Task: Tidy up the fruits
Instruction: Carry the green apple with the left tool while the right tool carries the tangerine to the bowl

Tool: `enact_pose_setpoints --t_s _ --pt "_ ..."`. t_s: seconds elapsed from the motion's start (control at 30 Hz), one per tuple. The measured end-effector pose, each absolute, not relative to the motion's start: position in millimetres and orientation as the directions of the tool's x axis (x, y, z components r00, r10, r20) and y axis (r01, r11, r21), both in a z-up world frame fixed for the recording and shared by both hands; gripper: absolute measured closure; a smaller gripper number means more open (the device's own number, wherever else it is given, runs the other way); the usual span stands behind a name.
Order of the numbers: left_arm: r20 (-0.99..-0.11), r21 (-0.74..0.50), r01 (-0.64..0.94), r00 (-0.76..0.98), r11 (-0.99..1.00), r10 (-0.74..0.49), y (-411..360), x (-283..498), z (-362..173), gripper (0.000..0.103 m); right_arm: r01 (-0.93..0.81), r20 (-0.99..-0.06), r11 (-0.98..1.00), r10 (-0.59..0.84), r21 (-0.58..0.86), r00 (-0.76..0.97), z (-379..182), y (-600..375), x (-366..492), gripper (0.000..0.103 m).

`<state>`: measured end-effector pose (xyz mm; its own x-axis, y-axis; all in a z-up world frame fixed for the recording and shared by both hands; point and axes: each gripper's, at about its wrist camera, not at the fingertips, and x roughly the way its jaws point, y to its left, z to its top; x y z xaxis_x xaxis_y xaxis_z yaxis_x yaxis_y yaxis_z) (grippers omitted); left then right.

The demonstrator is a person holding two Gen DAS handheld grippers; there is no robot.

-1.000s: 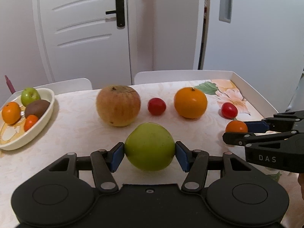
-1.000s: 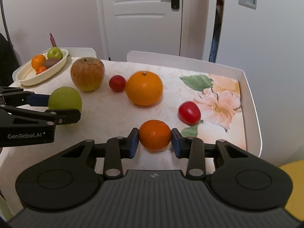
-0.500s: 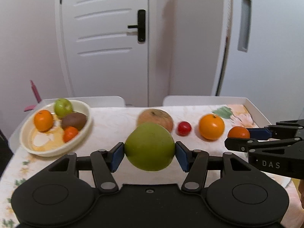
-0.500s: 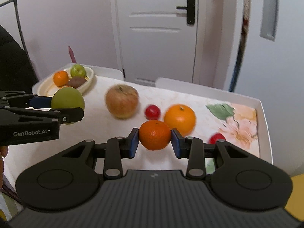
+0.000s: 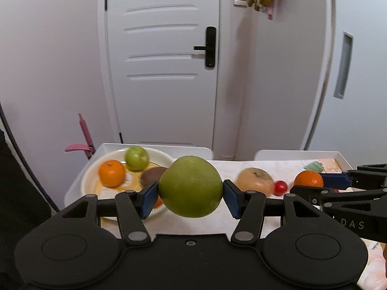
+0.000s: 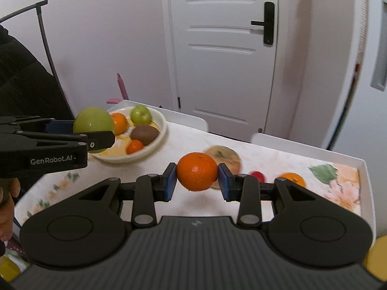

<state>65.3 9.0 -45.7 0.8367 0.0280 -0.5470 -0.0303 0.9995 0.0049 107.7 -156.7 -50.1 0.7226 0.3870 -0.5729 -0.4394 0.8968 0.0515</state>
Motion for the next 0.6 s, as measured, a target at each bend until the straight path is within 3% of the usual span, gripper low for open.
enact_pose_setpoints --t_s 0.6 --pt "-0.610 0.014 -0.002 0.792 1.000 0.010 134 111 -62 0.041 -0.408 -0.603 0.909 0.373 0.084 0.705 -54 -30 147 0.052"
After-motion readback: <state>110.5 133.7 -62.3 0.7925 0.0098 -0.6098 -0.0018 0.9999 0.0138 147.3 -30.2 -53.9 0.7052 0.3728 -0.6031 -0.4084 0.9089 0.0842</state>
